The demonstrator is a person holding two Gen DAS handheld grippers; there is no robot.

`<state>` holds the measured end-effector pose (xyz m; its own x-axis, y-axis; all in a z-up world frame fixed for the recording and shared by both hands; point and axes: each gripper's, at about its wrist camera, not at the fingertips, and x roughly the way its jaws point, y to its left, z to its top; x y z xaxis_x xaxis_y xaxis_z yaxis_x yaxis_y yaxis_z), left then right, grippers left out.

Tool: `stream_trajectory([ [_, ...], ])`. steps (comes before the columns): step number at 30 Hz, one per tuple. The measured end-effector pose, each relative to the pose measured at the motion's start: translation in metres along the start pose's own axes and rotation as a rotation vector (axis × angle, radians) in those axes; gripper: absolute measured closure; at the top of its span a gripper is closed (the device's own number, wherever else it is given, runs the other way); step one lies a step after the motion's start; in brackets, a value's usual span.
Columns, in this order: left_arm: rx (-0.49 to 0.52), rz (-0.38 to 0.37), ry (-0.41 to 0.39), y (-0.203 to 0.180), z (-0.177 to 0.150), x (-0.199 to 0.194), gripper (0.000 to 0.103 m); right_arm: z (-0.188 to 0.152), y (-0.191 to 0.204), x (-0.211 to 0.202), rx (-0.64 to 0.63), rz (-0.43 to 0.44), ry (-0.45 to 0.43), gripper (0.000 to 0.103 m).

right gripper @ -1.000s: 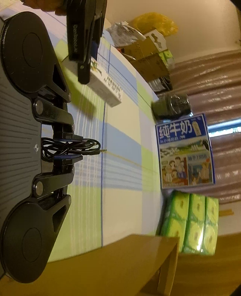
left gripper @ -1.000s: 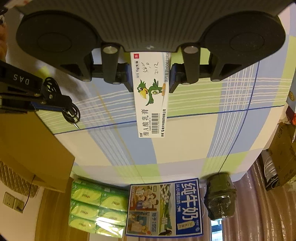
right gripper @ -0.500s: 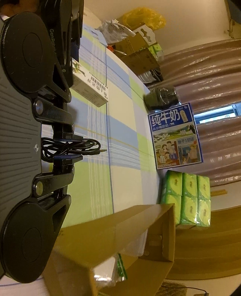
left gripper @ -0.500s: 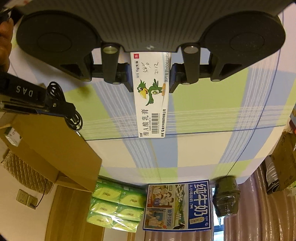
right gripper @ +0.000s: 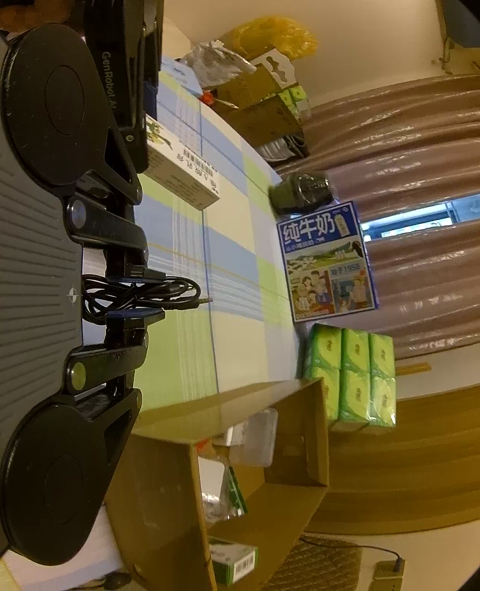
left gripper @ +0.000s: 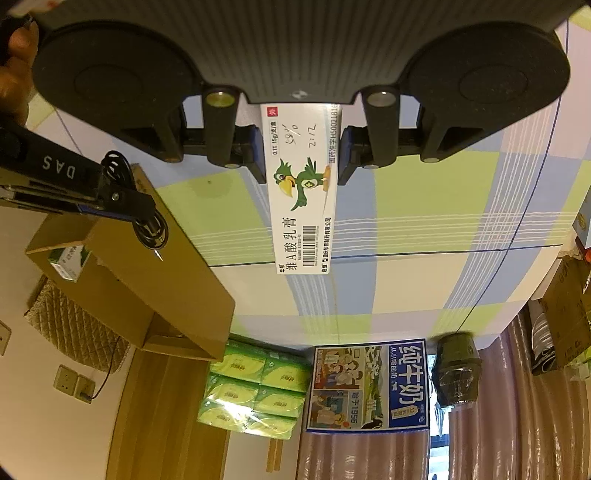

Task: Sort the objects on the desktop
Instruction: 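Lift and carry the medicine box and cable over the cardboard box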

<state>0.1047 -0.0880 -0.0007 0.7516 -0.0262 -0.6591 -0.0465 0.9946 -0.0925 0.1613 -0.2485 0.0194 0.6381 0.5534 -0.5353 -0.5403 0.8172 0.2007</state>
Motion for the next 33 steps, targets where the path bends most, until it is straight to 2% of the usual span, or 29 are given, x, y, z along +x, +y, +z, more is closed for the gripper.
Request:
stream_trajectory([
  [16,0.0,-0.093,-0.037,-0.057,-0.002,-0.036,0.07,0.006,-0.024,-0.058,0.066,-0.066,-0.023,0.093],
  [33,0.064,-0.161,-0.048,-0.116,0.005,-0.049,0.07,0.011,-0.072,-0.114,0.097,-0.163,-0.06,0.093],
])
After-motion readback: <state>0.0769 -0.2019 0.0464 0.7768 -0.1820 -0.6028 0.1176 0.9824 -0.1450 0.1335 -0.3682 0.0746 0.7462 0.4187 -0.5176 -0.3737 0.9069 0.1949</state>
